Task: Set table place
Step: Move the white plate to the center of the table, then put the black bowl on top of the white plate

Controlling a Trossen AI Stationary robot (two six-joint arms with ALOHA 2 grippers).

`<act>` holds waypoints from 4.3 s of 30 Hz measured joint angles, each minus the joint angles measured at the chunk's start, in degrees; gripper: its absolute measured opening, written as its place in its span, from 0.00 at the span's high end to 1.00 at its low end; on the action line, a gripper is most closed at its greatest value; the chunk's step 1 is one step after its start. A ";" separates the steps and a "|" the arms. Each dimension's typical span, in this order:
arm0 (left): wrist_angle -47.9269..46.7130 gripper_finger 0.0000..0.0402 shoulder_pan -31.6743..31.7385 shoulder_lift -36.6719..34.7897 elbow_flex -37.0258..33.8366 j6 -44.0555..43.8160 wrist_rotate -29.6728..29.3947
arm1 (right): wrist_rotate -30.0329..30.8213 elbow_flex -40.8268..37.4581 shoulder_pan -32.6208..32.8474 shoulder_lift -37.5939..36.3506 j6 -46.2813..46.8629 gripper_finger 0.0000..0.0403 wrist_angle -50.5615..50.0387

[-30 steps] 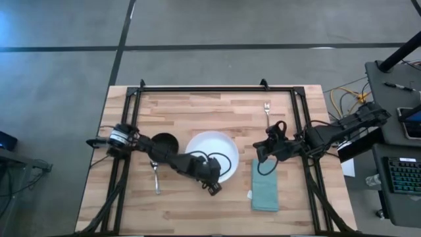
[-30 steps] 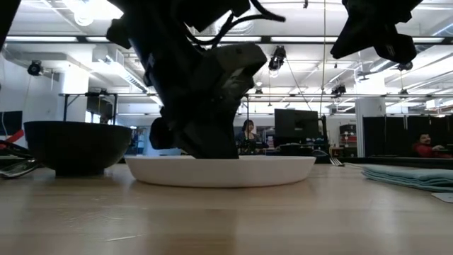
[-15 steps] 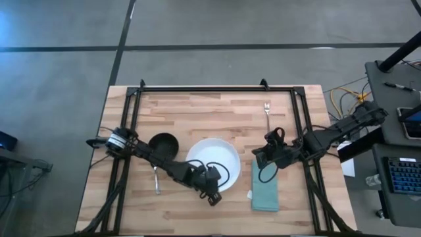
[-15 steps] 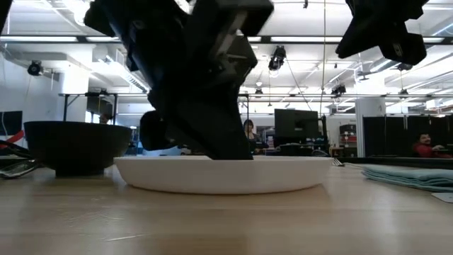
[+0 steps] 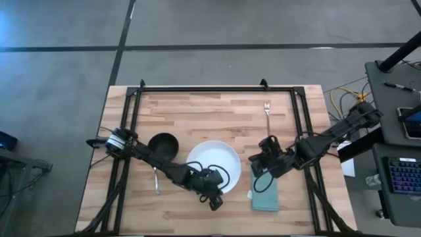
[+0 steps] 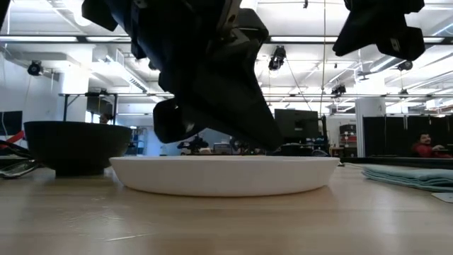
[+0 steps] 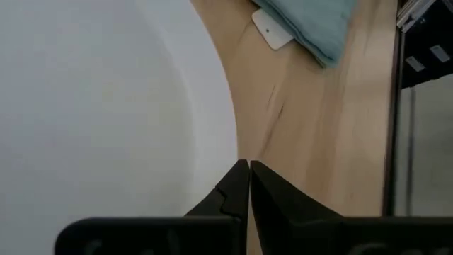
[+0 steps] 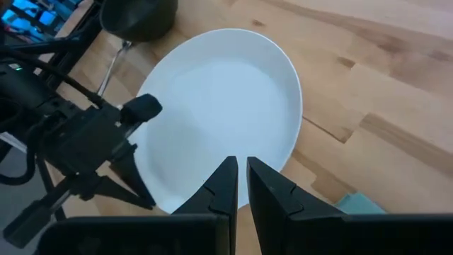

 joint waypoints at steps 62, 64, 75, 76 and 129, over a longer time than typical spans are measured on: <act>-67.90 0.66 33.22 -38.53 -17.77 25.40 1.28 | -27.96 1.48 -27.25 0.05 -22.06 0.51 8.53; -68.64 0.66 33.22 -38.86 -17.77 25.27 1.19 | -28.55 1.48 -27.49 0.05 -22.07 0.51 9.56; -69.22 0.66 34.40 -39.68 -19.74 23.81 -0.06 | -28.68 1.48 -27.69 0.07 -20.92 0.51 10.83; -69.23 0.66 34.62 -39.34 -20.33 23.83 -0.08 | -28.67 1.48 -27.69 0.07 -20.78 0.51 10.81; -48.79 1.00 28.37 -36.96 -11.90 11.56 7.40 | -29.41 1.48 -28.21 0.07 -21.26 0.51 4.22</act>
